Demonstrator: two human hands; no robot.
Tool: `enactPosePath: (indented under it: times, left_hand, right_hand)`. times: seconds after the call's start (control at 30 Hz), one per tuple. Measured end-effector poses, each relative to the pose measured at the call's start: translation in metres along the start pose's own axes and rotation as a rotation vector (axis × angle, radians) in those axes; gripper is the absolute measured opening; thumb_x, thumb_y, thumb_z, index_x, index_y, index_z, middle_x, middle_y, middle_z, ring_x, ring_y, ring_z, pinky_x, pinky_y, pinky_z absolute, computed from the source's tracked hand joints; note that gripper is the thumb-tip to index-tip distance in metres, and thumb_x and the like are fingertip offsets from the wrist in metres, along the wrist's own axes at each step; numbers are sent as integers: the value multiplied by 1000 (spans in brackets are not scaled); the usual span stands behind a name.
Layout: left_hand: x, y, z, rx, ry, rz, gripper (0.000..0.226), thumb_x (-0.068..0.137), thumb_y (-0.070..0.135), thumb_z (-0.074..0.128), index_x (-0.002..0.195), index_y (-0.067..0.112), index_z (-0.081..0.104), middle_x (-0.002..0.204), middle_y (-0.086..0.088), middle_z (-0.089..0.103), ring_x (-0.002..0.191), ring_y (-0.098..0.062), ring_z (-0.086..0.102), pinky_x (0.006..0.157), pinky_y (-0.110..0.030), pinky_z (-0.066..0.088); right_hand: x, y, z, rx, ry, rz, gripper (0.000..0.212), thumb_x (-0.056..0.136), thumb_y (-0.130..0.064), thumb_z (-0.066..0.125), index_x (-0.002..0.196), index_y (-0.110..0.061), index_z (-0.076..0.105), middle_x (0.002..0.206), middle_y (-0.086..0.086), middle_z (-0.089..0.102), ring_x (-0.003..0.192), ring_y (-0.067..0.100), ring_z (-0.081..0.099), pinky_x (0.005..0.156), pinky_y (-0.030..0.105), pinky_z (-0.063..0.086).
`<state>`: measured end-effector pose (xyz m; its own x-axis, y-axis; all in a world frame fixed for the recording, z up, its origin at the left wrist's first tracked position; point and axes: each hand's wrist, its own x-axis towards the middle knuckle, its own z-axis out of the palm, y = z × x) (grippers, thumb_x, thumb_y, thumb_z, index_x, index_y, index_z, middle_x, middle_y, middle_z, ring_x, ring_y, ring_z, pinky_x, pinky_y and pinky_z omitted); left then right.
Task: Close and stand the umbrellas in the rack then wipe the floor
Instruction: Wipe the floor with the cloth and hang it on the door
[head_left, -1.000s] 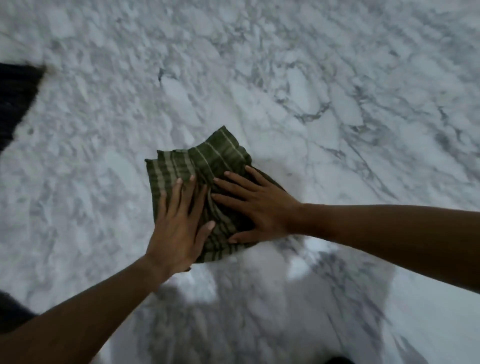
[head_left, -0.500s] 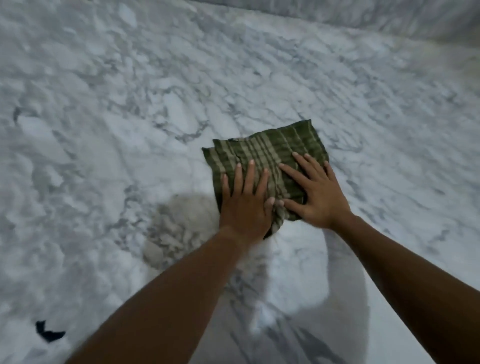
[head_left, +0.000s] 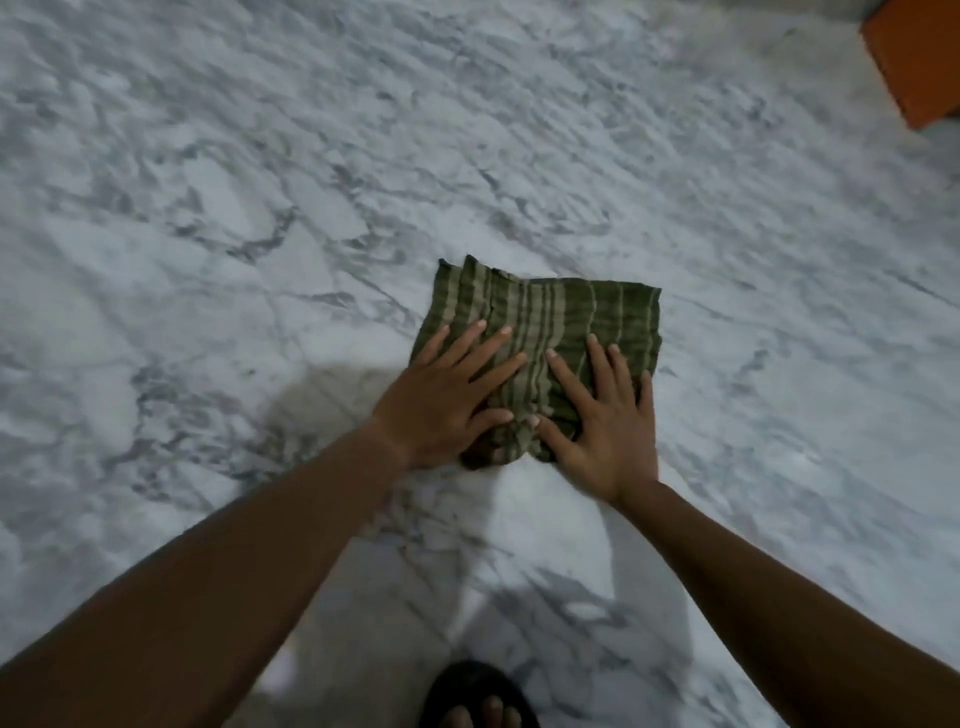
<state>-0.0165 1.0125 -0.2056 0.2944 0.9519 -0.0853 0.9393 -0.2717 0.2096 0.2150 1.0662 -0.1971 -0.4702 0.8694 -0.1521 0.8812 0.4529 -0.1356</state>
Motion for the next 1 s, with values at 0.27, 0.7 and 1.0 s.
enactPosePath:
  times: [0.27,0.7,1.0]
  left_hand:
    - [-185,-112,-27,-33,-3,-114,69,97,65,36,152,24,40,166,-4,21,153,-27,16,119,-51,24]
    - [-329,-206,-273,-739,159,-787,18,99,15,44,82,18,44,76,-10,59,62,-29,61,50,-34,49]
    - [-520,-145,-654,-695,290,-971,15,83,33,43,92,27,53,82,-3,62,80,-30,62,67,-49,53]
  right_hand:
    - [-25,-172,22,29,-103,-477,61,99,-66,25,157,-45,22,170,6,10,157,30,3,123,59,3]
    - [86,-474,-208,398,-640,-493,33,86,5,43,98,-11,69,95,13,70,90,29,66,81,41,55]
    - [-29,-678,-544,361,-609,-829,14,97,-16,47,99,-10,59,94,10,65,86,25,59,71,30,45]
